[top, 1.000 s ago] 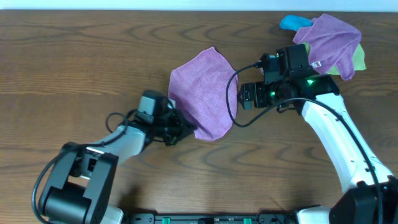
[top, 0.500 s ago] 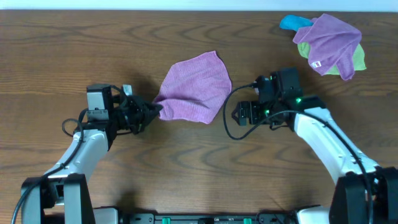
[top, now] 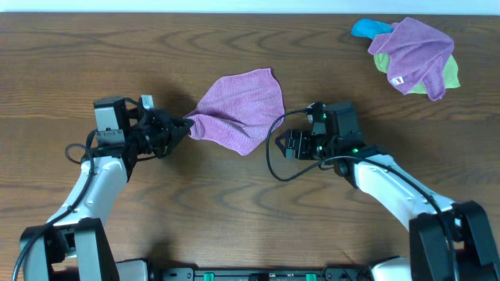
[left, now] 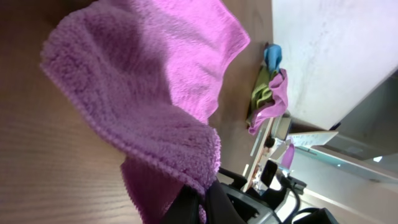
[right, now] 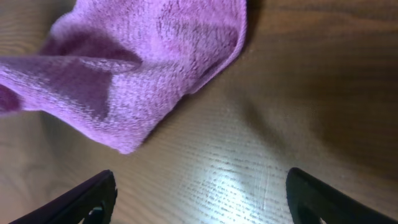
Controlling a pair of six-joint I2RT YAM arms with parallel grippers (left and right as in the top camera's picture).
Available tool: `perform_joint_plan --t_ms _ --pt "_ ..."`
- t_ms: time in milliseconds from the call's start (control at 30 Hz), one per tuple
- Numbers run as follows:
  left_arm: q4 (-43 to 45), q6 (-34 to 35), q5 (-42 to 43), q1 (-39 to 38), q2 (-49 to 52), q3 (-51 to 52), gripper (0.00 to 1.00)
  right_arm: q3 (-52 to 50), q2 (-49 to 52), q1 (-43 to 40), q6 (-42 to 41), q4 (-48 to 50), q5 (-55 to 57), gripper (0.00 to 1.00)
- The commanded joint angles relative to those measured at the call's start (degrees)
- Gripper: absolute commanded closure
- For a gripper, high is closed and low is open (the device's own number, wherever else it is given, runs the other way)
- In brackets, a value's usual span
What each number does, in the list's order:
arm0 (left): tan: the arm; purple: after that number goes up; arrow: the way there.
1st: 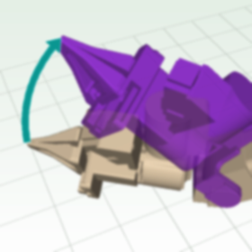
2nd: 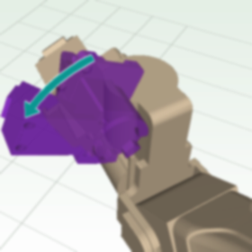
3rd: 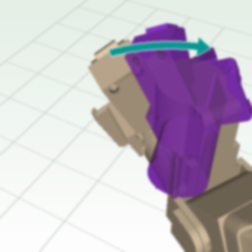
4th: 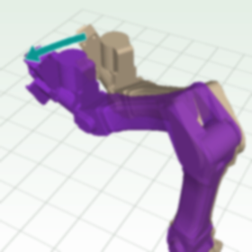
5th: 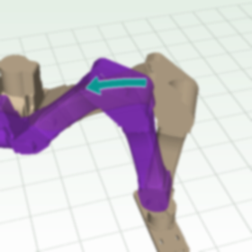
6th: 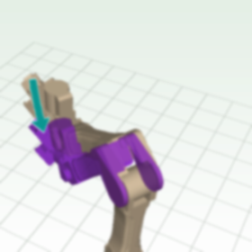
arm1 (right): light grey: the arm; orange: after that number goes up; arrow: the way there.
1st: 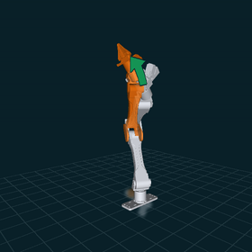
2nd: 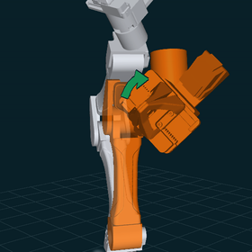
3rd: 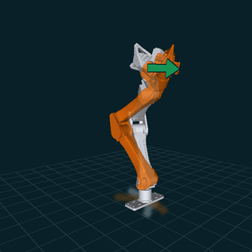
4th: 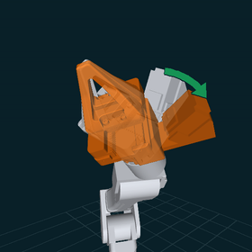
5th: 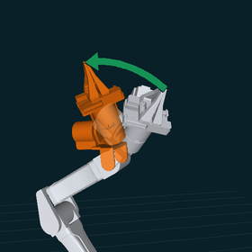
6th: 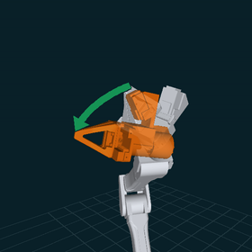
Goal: Fold the cloth
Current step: 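Release the right gripper and regrasp the towel's right corner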
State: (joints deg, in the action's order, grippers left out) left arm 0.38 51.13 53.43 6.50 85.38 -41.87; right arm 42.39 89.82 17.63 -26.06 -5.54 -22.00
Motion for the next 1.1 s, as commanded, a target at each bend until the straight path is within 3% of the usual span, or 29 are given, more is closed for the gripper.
perform_joint_plan --t_ms 0,133,400,667,967,1067 --pt "-0.1 -1.0 0.0 0.2 -0.2 -1.4 0.94 -0.5 3.1 0.7 -3.8 2.5 3.4 0.20" --pt "-0.2 -1.0 0.0 0.2 -0.2 -1.4 0.94 -0.5 7.8 0.7 -7.4 7.6 3.4 0.30" --pt "-0.2 -0.8 0.0 0.2 -0.2 -1.4 0.94 -0.5 15.7 1.0 -12.5 16.1 3.1 0.34" --pt "-0.2 -0.8 0.0 0.2 -0.2 -1.4 0.94 -0.5 19.1 1.2 -14.9 22.4 4.2 0.47" --pt "-0.2 -0.7 0.7 0.2 -0.2 -1.4 0.94 -0.4 24.0 1.2 -17.4 29.6 4.7 0.51" --pt "-0.2 -0.7 0.7 0.2 -0.2 -1.4 0.94 -0.4 25.2 1.2 -18.1 31.4 5.1 0.57"
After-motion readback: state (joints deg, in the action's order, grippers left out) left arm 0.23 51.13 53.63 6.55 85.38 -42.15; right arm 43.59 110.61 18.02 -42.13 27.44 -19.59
